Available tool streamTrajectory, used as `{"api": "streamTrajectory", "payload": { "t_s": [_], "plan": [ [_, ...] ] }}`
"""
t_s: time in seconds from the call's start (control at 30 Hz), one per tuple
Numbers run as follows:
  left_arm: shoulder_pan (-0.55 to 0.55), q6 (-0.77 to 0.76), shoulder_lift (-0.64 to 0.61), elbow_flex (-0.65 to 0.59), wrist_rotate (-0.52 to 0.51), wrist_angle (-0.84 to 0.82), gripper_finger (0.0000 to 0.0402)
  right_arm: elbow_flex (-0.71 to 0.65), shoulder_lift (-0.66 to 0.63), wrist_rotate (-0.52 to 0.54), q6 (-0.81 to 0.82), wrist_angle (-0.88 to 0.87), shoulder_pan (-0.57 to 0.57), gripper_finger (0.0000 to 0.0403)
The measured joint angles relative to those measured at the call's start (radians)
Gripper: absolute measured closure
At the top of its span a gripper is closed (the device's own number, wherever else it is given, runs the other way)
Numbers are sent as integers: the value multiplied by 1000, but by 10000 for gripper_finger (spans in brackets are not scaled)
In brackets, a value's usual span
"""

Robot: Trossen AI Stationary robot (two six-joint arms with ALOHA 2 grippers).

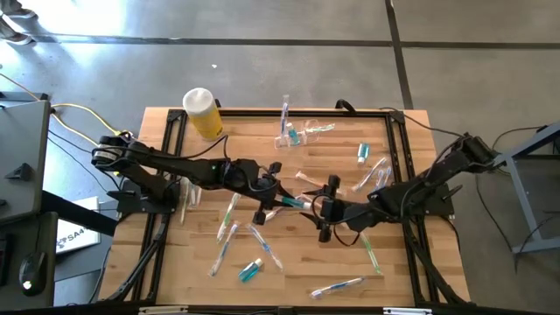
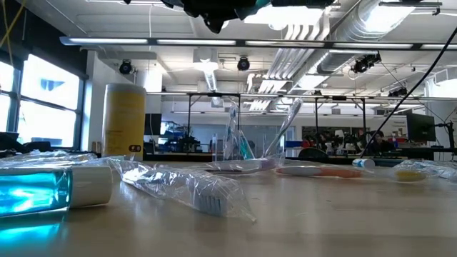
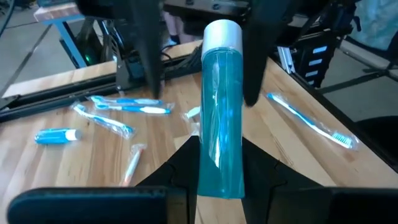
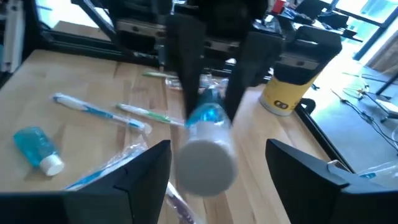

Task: Pick & Place toothbrushing station
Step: Put the blue mouthwash bottle into the transparent organizer

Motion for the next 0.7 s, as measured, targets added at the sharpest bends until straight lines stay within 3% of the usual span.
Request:
{"api": "streamTrajectory", "payload": {
  "t_s": [0.7],
  "plan": [
    [1, 9, 0, 0, -8, -6, 330, 0, 0, -12, -33, 57, -31, 157]
  ]
}}
